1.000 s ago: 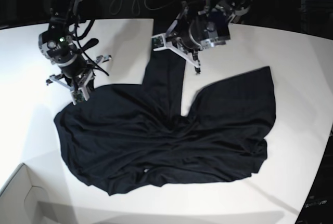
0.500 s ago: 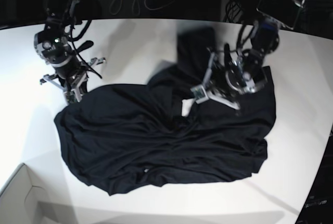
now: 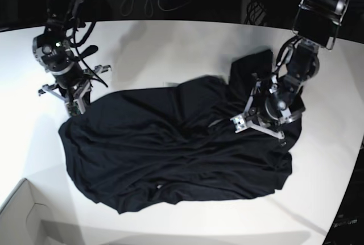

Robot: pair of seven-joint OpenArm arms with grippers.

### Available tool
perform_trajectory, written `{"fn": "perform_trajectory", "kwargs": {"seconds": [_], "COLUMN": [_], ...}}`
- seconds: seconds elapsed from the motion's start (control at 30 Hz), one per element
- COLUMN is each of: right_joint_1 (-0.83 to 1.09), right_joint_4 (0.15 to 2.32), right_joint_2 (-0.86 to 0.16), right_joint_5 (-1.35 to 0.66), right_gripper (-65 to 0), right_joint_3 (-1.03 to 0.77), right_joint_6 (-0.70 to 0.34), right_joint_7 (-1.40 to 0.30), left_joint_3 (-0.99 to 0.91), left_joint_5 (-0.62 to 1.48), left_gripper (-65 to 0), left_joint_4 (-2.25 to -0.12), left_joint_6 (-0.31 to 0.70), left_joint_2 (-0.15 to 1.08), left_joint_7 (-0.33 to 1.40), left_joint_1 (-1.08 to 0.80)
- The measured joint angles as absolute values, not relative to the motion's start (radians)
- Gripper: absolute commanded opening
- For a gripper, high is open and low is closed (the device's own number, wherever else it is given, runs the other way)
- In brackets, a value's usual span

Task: Layout the t-shirt on the table in an organized manner, then fold the t-shirt properly
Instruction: 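Lower the left gripper onto the bunched shirt edge and grasp it, then pull the grasped shirt edge with the left gripper away from the body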

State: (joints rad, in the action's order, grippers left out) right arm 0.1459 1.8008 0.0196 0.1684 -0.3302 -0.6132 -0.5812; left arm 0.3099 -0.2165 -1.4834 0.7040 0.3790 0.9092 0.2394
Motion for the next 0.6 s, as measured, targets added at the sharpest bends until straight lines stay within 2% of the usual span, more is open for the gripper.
{"fn": "perform_trajectory", "kwargs": {"seconds": [0.13, 0.27, 0.4, 0.6], "right_joint_1": [0.145, 0.147, 0.144, 0.144], "right_joint_4": [1.802, 1.803, 1.802, 1.802], "right_joint_2": [0.019, 0.020, 0.019, 0.019], "right_joint_5": [0.168, 0.168, 0.168, 0.168], "right_gripper": [-65.0, -65.0, -65.0, -65.0], "right_joint_3": [-0.329, -0.331, -0.329, -0.329], "right_joint_6": [-0.614, -0.613, -0.613, -0.613], "right_joint_7": [-0.580, -0.579, -0.581, -0.579], "left_joint_3": [0.310, 0.307, 0.312, 0.228], "left_joint_5": [-0.220, -0.220, -0.225, -0.305], "left_gripper": [-65.0, -65.0, -65.0, -65.0], "left_joint_4": [-1.656, -1.813, -1.827, -1.777], "left_joint_6": [0.702, 0.701, 0.704, 0.702], "left_joint_2": [0.370, 0.371, 0.379, 0.368], "left_joint_7": [1.037, 1.074, 1.074, 1.027], "left_joint_1": [0.244, 0.124, -0.009, -0.068]}}
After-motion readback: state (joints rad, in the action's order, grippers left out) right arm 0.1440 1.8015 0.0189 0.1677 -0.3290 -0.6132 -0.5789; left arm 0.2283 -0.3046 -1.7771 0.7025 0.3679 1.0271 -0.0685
